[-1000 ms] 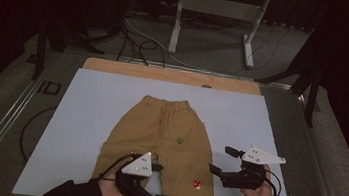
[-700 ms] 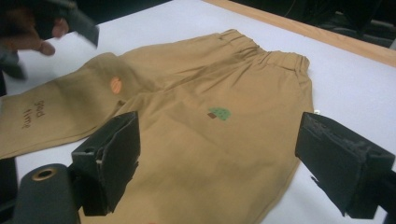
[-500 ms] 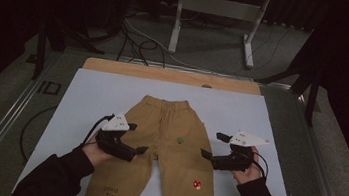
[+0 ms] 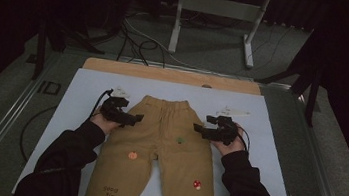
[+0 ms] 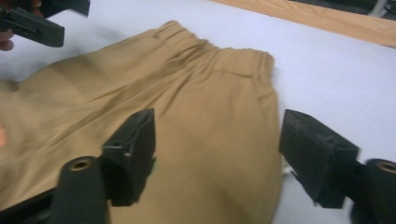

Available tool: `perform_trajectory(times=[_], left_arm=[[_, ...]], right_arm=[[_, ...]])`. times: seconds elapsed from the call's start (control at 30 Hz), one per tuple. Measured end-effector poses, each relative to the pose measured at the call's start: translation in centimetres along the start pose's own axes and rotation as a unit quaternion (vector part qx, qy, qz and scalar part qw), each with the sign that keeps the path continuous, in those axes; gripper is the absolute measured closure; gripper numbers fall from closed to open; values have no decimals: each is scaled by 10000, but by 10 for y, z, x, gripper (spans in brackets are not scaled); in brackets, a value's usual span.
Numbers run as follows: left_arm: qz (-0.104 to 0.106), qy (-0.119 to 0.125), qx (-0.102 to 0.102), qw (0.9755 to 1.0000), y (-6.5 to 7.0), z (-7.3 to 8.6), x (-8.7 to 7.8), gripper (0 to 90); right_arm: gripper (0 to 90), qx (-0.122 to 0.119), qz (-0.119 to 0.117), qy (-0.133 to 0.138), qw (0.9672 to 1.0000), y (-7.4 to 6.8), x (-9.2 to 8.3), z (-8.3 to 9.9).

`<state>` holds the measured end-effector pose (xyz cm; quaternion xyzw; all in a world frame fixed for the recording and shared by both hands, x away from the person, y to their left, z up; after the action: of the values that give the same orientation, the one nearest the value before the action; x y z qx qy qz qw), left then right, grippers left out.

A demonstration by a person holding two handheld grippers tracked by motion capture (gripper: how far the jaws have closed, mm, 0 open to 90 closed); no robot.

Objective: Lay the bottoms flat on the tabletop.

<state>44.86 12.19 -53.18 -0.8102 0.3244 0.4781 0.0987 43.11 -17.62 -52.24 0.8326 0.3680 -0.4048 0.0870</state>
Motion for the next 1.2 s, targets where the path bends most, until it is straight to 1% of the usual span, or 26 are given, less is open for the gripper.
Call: perform_trajectory(times=[0.03, 0.07, 0.1, 0.13, 0.17, 0.2, 0.27, 0.3, 0.33, 0.4, 0.47, 0.53, 0.6, 0.7, 0.73, 0.77, 0.83, 0.87, 0.9, 0.93, 0.97, 1.0, 1.07, 1.1, 1.17, 1.2], left_arm=[[0, 0, 0, 10000, 0, 0, 0, 132], [-148, -181, -54, 9997, -8, -2, 9, 132], [-148, -181, -54, 9997, -8, -2, 9, 133], [-367, -364, 4, 9987, -14, -3, 17, 137], [-457, -403, -3, 9981, -16, -4, 20, 154], [-511, -394, -64, 9979, -19, -5, 23, 171], [-455, -362, -183, 9981, -23, -7, 27, 211], [-455, -362, -183, 9981, -23, -7, 27, 227], [-477, -412, -232, 9977, -25, -7, 31, 244], [-630, -470, -177, 9967, -27, -8, 34, 289], [-673, -431, -177, 9966, -29, -9, 37, 340], [-795, -451, -137, 9957, -31, -9, 39, 379], [-796, -513, -193, 9953, -33, -7, 42, 398], [-815, -529, -157, 9951, -34, -5, 45, 434], [-784, -432, -321, 9955, -37, -5, 46, 441], [-784, -432, -321, 9955, -37, -5, 46, 467], [-723, -441, -343, 9958, -36, -5, 46, 487], [-714, -464, -347, 9958, -36, -5, 46, 505], [-747, -502, -308, 9955, -35, -5, 45, 546], [-761, -518, -295, 9953, -35, -5, 45, 609], [-739, -532, -326, 9953, -34, -5, 45, 632], [-696, -545, -343, 9955, -34, -6, 45, 691], [-580, -534, -300, 9964, -31, -7, 46, 805], [-580, -534, -300, 9964, -31, -7, 46, 856], [-565, -522, -289, 9966, -29, -7, 46, 884], [-577, -520, -261, 9966, -29, -7, 46, 888]], right_arm=[[315, 73, 48, -38, 10000, 5, 4, -2], [336, 188, 6, -63, 9998, 8, 8, -3], [339, 247, -1, -48, 9997, 11, 12, -5], [369, 259, 37, -108, 9996, 14, 15, -5], [402, 314, 49, -168, 9994, 16, 19, -5], [404, 328, 97, -221, 9992, 18, 23, -6], [441, 351, 174, -320, 9987, 22, 31, -7], [441, 351, 174, -320, 9987, 22, 31, -7], [449, 392, 236, -449, 9979, 25, 36, -8], [488, 461, 271, -487, 9974, 28, 40, -9], [506, 510, 355, -561, 9965, 33, 44, -9], [530, 567, 415, -602, 9957, 36, 48, -8], [545, 593, 365, -628, 9956, 36, 52, -8], [547, 530, 401, -685, 9954, 34, 55, -7], [573, 434, 560, -837, 9940, 33, 60, -5], [595, 408, 600, -924, 9931, 32, 63, -4], [632, 290, 710, -945, 9926, 30, 65, -3], [706, 326, 696, -952, 9925, 29, 65, -3], [737, 323, 660, -944, 9928, 29, 65, -3], [777, 316, 702, -958, 9924, 29, 65, -3], [815, 326, 672, -952, 9927, 28, 66, -4], [839, 332, 653, -951, 9928, 27, 66, -4], [858, 354, 700, -982, 9921, 26, 66, -5], [863, 352, 715, -971, 9921, 26, 66, -5], [868, 317, 761, -968, 9919, 27, 65, -5], [869, 362, 744, -936, 9922, 26, 64, -6]])
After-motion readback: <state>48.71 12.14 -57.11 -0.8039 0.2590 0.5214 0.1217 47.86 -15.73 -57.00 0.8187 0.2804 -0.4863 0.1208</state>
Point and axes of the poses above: each handheld gripper's, and its own axes: x roughly forward along the jaws, z roughly out of its underside, y roughly to its right, the point moved 7 cm from there along x, roughly forward along the jaws, and after that the axes turned 15 degrees about -y, right-handed, at the moved point
